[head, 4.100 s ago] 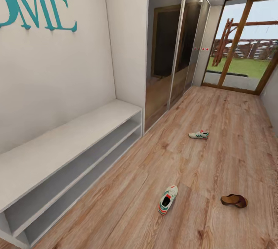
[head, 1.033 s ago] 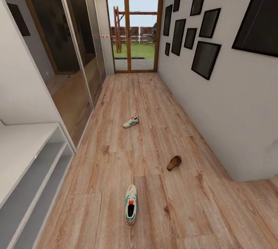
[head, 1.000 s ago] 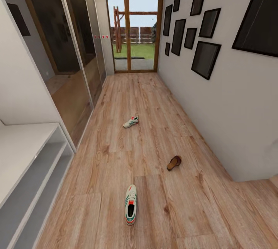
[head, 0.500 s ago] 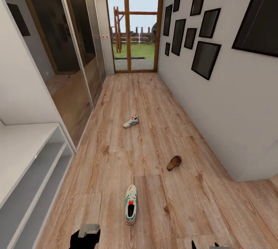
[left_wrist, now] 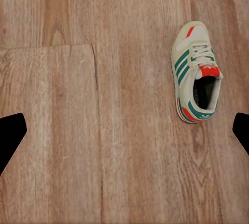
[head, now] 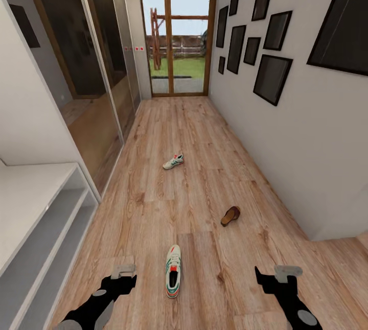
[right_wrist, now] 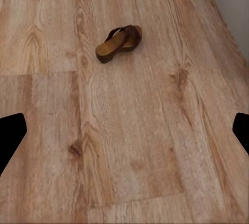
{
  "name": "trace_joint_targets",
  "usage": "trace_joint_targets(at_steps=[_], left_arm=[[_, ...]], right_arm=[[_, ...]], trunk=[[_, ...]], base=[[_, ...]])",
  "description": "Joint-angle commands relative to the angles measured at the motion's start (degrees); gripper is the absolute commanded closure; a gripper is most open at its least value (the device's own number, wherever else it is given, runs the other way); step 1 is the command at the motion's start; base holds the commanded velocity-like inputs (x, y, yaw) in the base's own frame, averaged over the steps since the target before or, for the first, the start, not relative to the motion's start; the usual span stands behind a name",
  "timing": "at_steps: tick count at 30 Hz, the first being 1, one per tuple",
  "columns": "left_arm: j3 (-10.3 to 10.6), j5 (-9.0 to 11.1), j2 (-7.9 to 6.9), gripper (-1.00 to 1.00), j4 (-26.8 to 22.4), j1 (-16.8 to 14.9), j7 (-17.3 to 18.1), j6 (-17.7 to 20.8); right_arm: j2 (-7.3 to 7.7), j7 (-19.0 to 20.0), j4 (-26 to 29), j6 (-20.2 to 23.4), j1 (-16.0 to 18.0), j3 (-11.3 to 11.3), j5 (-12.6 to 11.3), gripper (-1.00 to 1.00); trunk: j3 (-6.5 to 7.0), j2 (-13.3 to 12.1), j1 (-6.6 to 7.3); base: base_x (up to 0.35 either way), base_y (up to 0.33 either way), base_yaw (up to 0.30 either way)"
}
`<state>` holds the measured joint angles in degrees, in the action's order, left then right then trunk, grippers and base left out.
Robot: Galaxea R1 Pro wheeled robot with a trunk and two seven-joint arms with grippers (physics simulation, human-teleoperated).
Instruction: Pick up the two gym shoes and the two sandals from the corridor floor and place them onto the hallstand (shoe rack) in the corridor, making sure they are on the rack and not on the floor. Arrange them so the two gym shoes are next to each other and the two sandals are next to each other.
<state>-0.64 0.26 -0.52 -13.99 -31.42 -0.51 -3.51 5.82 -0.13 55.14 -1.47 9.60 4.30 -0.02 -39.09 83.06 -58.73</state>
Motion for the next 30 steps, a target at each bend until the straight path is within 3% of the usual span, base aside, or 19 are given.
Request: trace_joint_targets(at_steps=[1, 3, 9, 15, 30], left_arm=[[-0.1, 0.0, 0.03, -1.00, 0.0, -0.1, -0.1, 0.0], [0.0, -0.2, 0.23, -1.00, 0.0, -0.1, -0.1, 0.1], [0.1, -0.5, 2.02, -1.00, 0.0, 0.3, 0.0, -0.7], [0.2, -0.7, 2.52, -1.00, 0.1, 0.3, 0.0, -5.1], [0.5, -0.8, 2.51, -1.00, 0.2, 0.3, 0.1, -6.1]], right_arm=[[0.09, 0.1, 0.5, 2.7, 2.2, 0.0, 0.0, -1.00], [0.20, 0.3, 1.2, 6.0, 5.2, 0.0, -0.1, -1.00], [0.32, 0.5, 3.0, 9.4, 8.2, -0.2, 0.0, -1.00], [0.35, 0.5, 3.0, 10.0, 8.6, -0.4, 0.1, -1.00], [0.34, 0.5, 2.8, 10.1, 8.7, -0.6, 0.1, -1.00]], trunk=[[-0.04, 0.0, 0.00], [-0.04, 0.0, 0.00], [-0.04, 0.0, 0.00], [-0.04, 0.0, 0.00], [-0.04, 0.0, 0.00]], base=[[0.000, 0.000, 0.000], [0.000, 0.000, 0.000], [0.035, -0.012, 0.000], [0.182, -0.121, 0.000], [0.212, -0.195, 0.000]])
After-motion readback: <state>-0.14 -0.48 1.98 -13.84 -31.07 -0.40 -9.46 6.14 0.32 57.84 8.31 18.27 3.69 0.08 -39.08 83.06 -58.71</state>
